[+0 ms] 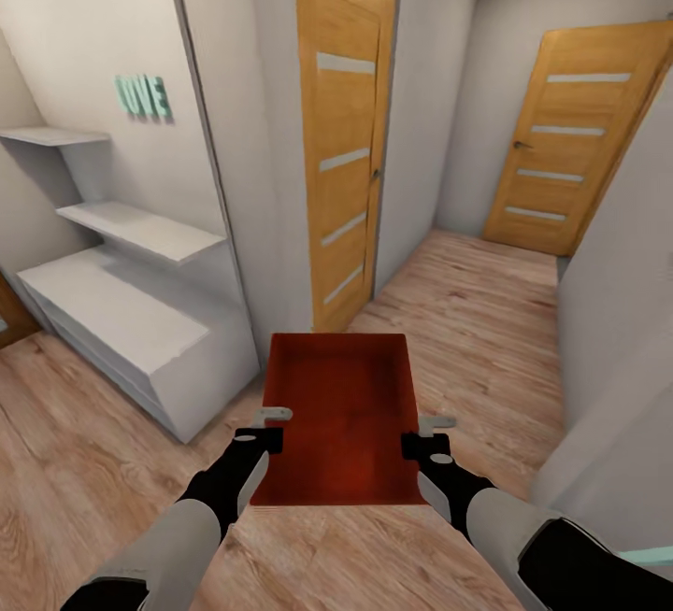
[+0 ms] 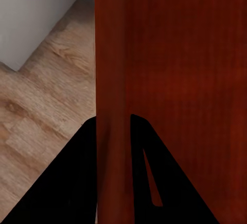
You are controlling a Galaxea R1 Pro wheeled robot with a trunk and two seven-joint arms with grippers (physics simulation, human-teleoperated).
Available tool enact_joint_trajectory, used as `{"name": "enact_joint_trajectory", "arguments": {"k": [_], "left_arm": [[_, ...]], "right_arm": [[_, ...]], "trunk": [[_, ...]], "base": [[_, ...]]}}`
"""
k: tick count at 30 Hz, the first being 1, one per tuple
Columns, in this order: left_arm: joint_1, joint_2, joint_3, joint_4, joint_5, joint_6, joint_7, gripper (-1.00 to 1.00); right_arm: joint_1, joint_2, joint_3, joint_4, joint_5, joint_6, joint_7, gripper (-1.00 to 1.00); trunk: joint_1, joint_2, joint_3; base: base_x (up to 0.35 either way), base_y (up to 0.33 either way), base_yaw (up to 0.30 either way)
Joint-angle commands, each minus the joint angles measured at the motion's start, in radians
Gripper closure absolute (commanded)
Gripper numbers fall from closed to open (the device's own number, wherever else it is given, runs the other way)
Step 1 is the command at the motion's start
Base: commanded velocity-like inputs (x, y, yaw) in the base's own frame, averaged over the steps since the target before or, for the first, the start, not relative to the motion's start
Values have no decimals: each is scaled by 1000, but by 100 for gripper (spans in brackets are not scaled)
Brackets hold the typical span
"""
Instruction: Move the two storage containers from the living room to the garage. In the garage, place one container on the floor and stack the other container on top of it (either order is fine).
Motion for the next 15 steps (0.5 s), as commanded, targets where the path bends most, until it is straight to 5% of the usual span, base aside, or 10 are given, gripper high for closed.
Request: {"name": "enact_joint_trajectory", "arguments": {"k": [1,15], "left_arm": [[0,0,-12,59,19,5,7,100],[0,0,-12,59,19,5,7,100]], "right_arm": [[-2,1,-10,-2,8,-4,-5,100],[-2,1,-10,-3,8,-4,-5,100]], "trunk": [[1,-2,-2],[1,-2,-2]], "base": [[252,213,-276],[251,192,-282]]}}
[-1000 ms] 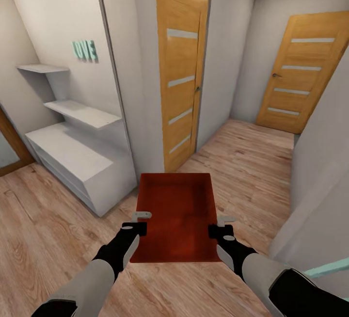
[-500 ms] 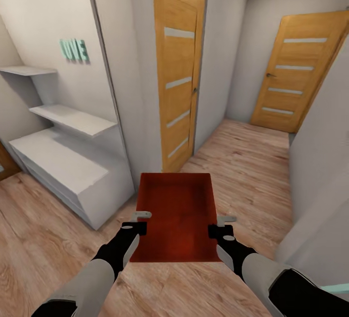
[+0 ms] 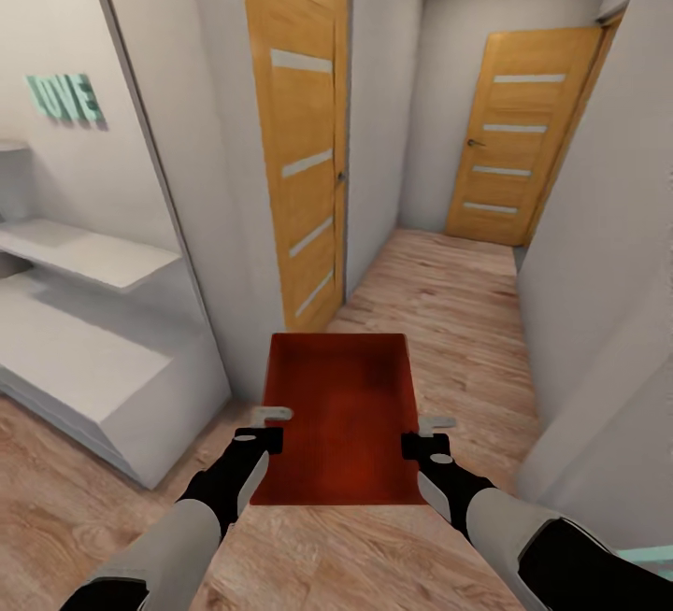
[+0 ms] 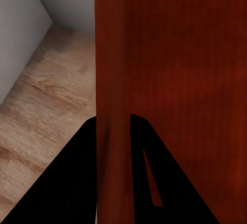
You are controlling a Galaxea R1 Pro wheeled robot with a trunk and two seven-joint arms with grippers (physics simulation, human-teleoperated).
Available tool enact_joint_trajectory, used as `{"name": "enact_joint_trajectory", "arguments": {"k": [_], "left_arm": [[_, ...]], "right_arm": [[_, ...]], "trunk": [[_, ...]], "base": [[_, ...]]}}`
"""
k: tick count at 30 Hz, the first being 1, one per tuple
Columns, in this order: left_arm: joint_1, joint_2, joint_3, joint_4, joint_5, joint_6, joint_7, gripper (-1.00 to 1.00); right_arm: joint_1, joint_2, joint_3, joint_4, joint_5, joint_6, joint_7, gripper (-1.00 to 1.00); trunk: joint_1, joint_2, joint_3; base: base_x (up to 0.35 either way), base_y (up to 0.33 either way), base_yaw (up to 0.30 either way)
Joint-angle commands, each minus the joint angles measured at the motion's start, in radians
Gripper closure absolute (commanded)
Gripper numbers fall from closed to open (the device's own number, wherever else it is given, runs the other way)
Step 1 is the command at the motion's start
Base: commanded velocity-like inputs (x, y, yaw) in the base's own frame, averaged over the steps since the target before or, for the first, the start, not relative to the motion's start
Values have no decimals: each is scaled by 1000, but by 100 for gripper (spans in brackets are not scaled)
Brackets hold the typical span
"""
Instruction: Move the two storage containers from the living room to the garage. In the garage, place one container on the floor and stack the other container on top of it (either order is fine).
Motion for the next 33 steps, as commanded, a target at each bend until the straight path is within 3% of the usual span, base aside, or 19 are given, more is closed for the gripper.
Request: {"name": "enact_joint_trajectory", "arguments": {"k": [1,33], "left_arm": [[0,0,-12,60,20,5,7,100],[0,1,-12,60,20,5,7,100]], "right_arm": [[-2,1,-10,-3,8,-3,-5,100],[-2,-1,-10,-2,8,-3,-5,100]], "trunk": [[1,-2,-2],[1,-2,-2]], "base": [[251,184,-282],[251,184,-283]]}}
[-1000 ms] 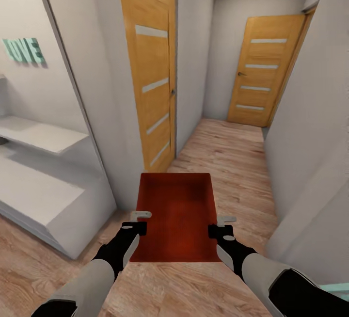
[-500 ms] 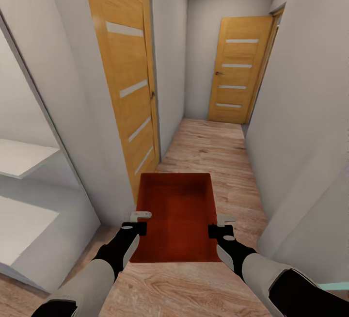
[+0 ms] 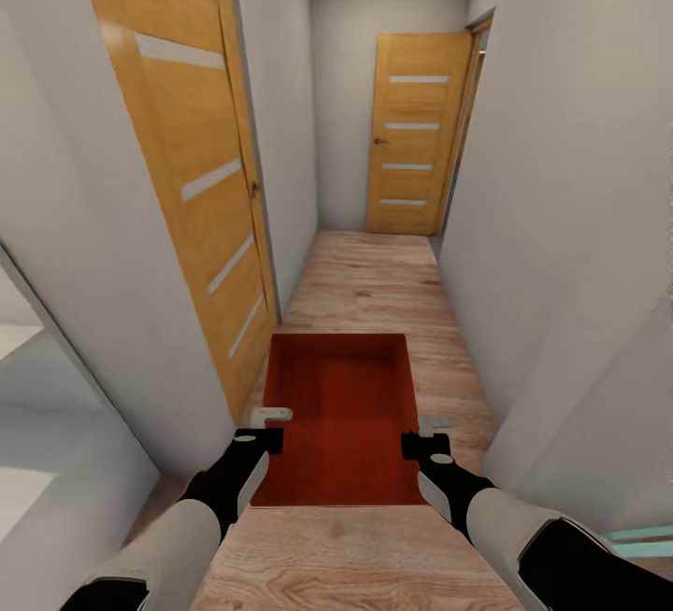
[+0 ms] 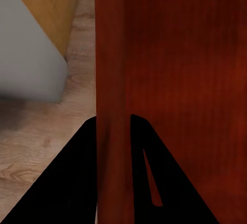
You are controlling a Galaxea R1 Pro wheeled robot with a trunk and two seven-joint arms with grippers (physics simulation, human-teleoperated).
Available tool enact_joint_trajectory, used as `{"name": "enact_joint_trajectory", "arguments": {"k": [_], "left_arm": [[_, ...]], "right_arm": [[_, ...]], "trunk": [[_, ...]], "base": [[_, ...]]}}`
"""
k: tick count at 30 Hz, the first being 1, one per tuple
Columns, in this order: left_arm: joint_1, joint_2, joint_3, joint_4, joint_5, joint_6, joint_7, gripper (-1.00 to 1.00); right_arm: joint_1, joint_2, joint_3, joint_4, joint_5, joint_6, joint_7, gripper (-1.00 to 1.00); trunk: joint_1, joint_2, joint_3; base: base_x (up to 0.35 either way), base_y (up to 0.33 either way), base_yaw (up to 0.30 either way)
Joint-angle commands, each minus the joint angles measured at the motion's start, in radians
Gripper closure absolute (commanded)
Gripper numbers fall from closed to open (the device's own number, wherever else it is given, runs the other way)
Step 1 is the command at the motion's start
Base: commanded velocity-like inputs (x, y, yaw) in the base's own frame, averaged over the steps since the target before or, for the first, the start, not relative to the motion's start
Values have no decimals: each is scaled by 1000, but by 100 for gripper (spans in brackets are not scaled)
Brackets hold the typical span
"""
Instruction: Move the two storage containers from the living room to the garage. In the garage, place one container on the floor and stack the other container on top of it (either order is fine).
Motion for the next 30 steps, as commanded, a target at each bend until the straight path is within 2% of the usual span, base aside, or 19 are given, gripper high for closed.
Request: {"name": "enact_joint_trajectory", "arguments": {"k": [1,24,30], "left_arm": [[0,1,-13,55,17,9,7,100],[0,1,-13,55,17,9,7,100],[0,1,-13,56,17,9,7,100]], "right_arm": [[-2,0,-12,-2,8,-4,-6,100],[-2,0,-12,-2,8,-4,-6,100],[-2,0,-12,-2,8,-4,-6,100]], "trunk": [[1,-2,-2],[1,-2,-2],[1,-2,-2]], "base": [[251,184,-283],[251,184,-282],[255,184,-62]]}}
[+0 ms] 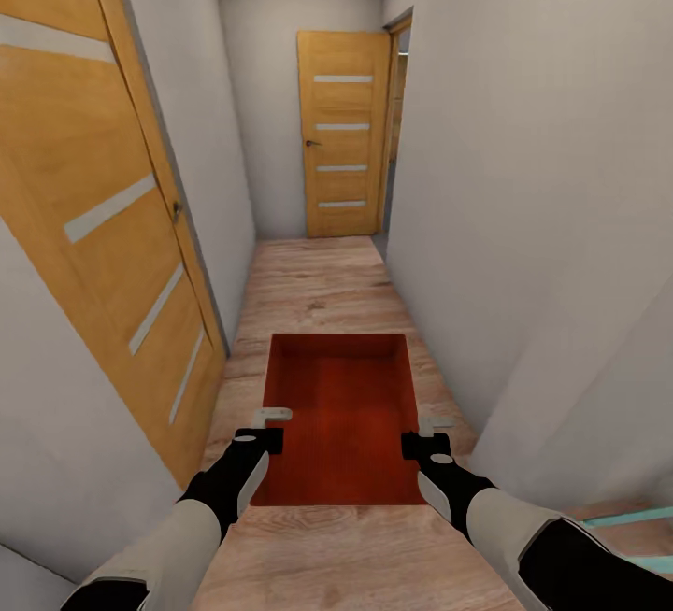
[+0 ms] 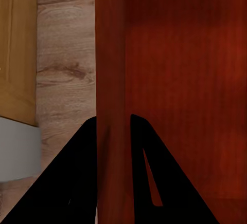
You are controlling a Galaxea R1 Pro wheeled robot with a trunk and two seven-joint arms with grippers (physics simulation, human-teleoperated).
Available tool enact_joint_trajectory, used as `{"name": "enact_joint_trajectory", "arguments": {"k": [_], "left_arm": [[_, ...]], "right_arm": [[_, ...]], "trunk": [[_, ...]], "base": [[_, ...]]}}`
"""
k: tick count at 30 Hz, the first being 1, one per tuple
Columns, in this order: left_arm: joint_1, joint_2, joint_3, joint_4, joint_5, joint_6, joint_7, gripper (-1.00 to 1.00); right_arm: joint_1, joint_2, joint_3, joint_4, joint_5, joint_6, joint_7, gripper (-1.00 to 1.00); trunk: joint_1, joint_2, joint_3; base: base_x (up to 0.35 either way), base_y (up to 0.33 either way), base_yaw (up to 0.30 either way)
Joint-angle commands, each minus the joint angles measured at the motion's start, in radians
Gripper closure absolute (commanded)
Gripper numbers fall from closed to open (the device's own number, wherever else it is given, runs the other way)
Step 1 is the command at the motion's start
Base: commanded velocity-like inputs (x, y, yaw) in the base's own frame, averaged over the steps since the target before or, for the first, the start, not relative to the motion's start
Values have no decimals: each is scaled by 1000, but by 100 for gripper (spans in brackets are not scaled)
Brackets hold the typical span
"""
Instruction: Move the two storage containers from the living room to the garage. In the garage, place one container on the floor and stack the other container on top of it (either order is fine).
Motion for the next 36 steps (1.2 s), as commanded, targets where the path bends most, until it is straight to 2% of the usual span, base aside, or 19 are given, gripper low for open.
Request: {"name": "enact_joint_trajectory", "arguments": {"k": [1,11,36], "left_arm": [[0,1,-13,57,17,10,7,100],[0,2,-13,58,20,10,7,100],[0,2,-12,60,21,10,7,100]], "right_arm": [[-2,-1,-12,-2,7,-5,-6,100],[-2,-1,-12,-2,7,-5,-6,100],[-2,-1,-12,-2,7,-5,-6,100]], "trunk": [[1,-2,-2],[1,-2,-2],[1,-2,-2]], "base": [[287,181,-4],[308,135,-1],[323,3,0]]}}
